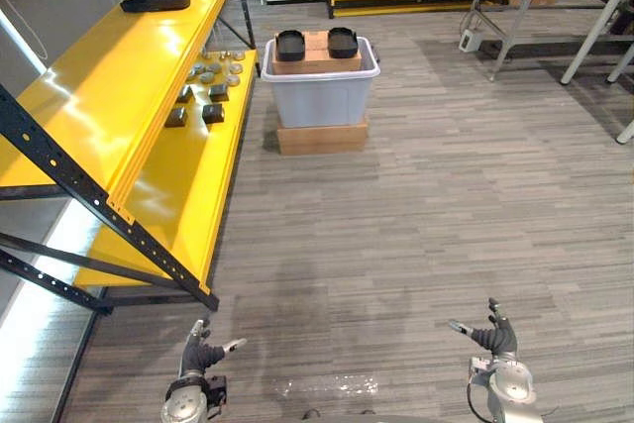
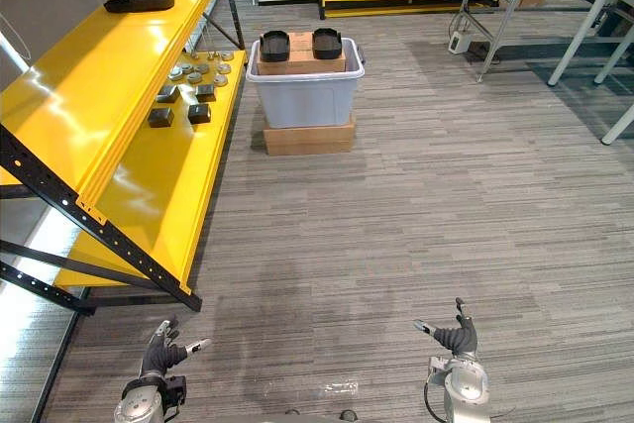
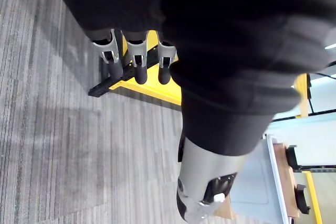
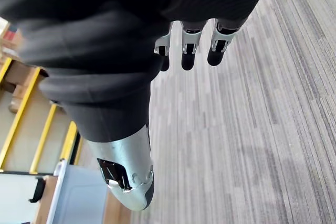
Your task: Walk over and take plastic housings, then place them on the shelf
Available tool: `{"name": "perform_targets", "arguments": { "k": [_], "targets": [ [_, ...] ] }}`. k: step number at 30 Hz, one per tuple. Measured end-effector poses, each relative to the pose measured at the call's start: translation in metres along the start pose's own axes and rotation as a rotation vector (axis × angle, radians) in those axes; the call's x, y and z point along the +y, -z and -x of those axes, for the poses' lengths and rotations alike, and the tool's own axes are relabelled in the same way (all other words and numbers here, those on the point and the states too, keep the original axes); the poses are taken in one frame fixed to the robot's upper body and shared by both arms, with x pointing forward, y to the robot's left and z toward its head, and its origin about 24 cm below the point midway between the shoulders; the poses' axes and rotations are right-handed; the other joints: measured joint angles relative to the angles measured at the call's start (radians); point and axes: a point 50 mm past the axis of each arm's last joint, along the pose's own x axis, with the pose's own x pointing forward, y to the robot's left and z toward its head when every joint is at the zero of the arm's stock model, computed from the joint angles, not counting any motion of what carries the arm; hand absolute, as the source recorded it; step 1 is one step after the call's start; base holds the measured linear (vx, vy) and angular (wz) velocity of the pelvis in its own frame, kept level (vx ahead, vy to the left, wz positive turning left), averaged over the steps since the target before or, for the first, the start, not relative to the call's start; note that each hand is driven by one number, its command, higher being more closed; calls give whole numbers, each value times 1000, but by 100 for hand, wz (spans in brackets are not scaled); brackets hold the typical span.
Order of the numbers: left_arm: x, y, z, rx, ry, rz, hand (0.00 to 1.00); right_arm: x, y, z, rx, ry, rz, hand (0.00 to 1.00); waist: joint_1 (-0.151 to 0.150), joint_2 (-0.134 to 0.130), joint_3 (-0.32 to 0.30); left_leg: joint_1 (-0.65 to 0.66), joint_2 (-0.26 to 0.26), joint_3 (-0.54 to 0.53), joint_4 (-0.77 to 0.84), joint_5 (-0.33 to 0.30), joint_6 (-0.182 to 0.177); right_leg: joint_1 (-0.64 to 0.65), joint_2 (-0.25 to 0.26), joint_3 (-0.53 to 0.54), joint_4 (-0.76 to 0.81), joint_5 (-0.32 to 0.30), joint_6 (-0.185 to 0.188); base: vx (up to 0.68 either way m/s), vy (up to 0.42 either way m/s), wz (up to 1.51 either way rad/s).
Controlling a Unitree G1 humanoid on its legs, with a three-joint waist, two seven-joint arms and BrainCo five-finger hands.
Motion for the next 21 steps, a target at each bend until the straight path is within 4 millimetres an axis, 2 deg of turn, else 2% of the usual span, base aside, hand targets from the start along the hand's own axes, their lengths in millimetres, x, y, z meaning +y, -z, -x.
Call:
{"name": "perform_targets", "arguments": {
  "k": [12, 21],
  "targets": [
    [9, 9, 3, 37, -44, 74, 0, -6, 2, 0, 13, 28, -34, 0, 0, 1, 1, 3, 0, 20, -17, 0, 0, -11, 1, 12, -2, 0, 0, -1, 0, -4],
    [-4, 12, 5, 56, -26, 120, 0, -5, 4, 0, 31, 29, -72, 0, 0, 2, 2, -43, 0, 23, 2, -14, 7, -50, 0, 14, 4, -8, 10, 8, 0, 0]
  ]
}}
